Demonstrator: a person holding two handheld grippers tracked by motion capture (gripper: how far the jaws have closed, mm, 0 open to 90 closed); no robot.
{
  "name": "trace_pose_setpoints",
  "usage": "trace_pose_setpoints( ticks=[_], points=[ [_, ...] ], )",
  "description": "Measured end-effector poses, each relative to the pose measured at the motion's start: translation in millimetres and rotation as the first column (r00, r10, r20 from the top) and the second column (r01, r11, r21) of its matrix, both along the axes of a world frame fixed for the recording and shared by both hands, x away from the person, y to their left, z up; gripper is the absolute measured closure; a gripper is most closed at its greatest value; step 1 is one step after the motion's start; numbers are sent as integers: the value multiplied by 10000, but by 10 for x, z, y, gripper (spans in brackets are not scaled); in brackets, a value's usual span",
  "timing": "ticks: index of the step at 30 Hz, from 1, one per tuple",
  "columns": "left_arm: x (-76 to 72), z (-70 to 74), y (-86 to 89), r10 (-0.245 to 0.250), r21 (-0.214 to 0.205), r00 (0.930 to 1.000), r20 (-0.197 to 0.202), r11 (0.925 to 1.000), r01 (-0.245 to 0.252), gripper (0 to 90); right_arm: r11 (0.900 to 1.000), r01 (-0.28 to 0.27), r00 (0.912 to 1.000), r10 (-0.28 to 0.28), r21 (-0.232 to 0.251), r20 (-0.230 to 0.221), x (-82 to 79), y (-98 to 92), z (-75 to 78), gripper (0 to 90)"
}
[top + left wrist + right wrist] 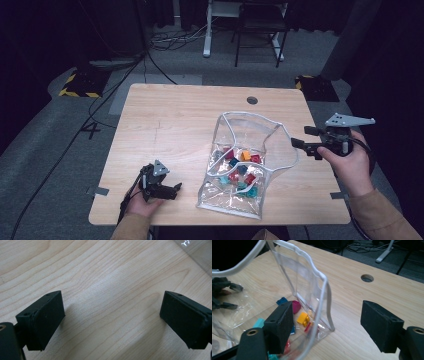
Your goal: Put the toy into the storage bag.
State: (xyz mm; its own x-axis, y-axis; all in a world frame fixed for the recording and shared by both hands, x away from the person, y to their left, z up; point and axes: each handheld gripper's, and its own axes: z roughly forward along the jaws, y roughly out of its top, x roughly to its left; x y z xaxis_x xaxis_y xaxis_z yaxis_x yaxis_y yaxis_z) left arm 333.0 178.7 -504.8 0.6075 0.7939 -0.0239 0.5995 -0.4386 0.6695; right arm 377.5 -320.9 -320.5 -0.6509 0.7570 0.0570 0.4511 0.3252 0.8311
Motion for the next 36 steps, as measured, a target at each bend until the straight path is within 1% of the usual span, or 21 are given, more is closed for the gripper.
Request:
trace_pose_setpoints(
  ticks=[6,9,14,16,19,24,28,33,36],
  points=[
    [0,0,0,-1,-4,10000,-1,10000,1,58,9989,460,9989,-461,-77,-95,-43,-215,-120,262],
    [0,0,0,-3,0,10000,0,10000,3,58,9977,610,9981,-613,-311,-78,-55,-321,-197,255],
    [0,0,0,0,-3,10000,-2,10000,0,58,9960,821,9958,-834,-345,-382,-56,-474,-364,231],
    [0,0,0,0,-1,10000,-2,10000,0,57,9954,845,9951,-866,-452,-482,-49,-516,-442,220],
    [0,0,0,-1,-1,10000,-1,10000,1,58,9937,917,9929,-962,-649,-704,-39,-566,-572,218],
    [0,0,0,-1,0,10000,0,10000,1,58,9919,1044,9855,-1130,-723,-1266,-37,-625,-816,222],
    [-1,0,-1,2,-9,10000,-17,10000,-2,57,9906,1061,9801,-1188,-860,-1591,-54,-649,-1009,221],
    [-1,0,-1,3,-11,10000,-15,10000,-3,57,9910,1019,9752,-1167,-866,-1881,-87,-660,-1214,222],
    [-1,0,0,1,0,10000,-1,10000,-1,58,9907,907,9756,-1088,-1014,-1905,-119,-651,-1323,221]
  ],
)
